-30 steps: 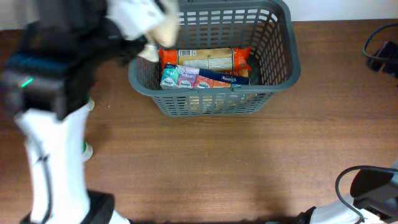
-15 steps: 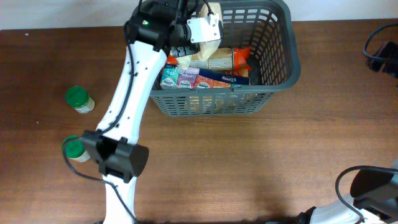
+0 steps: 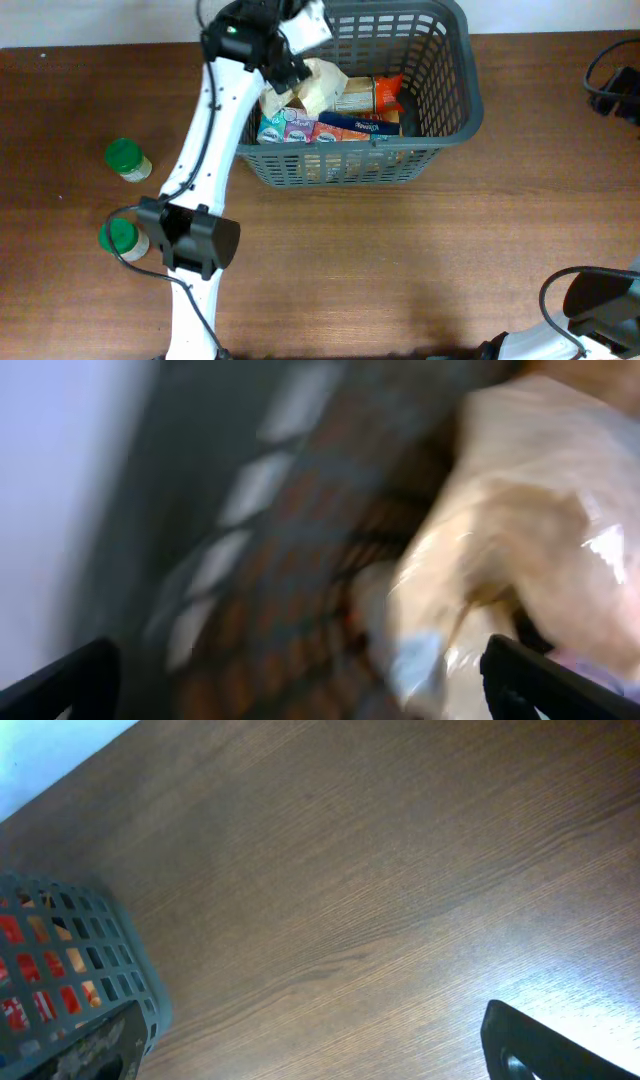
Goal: Pack container
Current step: 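Drop the paper bag into the basket and withdraw the left arm, then grasp the nearer green-lidded jar with the left gripper and lift it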
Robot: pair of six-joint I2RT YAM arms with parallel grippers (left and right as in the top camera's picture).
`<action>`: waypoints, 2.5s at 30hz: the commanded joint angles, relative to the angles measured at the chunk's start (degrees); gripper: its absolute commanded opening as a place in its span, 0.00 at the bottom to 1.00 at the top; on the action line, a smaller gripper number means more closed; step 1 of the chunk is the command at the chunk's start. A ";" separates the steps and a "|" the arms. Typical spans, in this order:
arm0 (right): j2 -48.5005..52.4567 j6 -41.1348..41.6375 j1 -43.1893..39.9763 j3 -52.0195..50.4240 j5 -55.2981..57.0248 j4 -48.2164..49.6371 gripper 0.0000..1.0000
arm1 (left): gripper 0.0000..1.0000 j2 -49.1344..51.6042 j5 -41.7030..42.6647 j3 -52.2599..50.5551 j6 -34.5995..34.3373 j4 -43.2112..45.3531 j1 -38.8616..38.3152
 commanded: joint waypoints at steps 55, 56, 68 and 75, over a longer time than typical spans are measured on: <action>-0.39 0.31 -0.22 -0.07 0.74 0.20 0.99 | 0.95 13.94 14.19 -20.72 -33.03 -10.25 41.44; -0.39 0.31 -0.22 -0.07 0.74 0.20 0.99 | 0.94 13.94 14.19 -20.72 -33.03 -10.21 41.44; -0.39 0.31 -0.22 -0.07 0.74 0.20 0.99 | 0.63 13.94 14.19 -20.72 -33.05 -11.89 41.22; -0.39 0.31 -0.22 -0.07 0.74 0.20 0.98 | 0.71 13.88 16.15 -20.04 -33.05 -12.92 41.22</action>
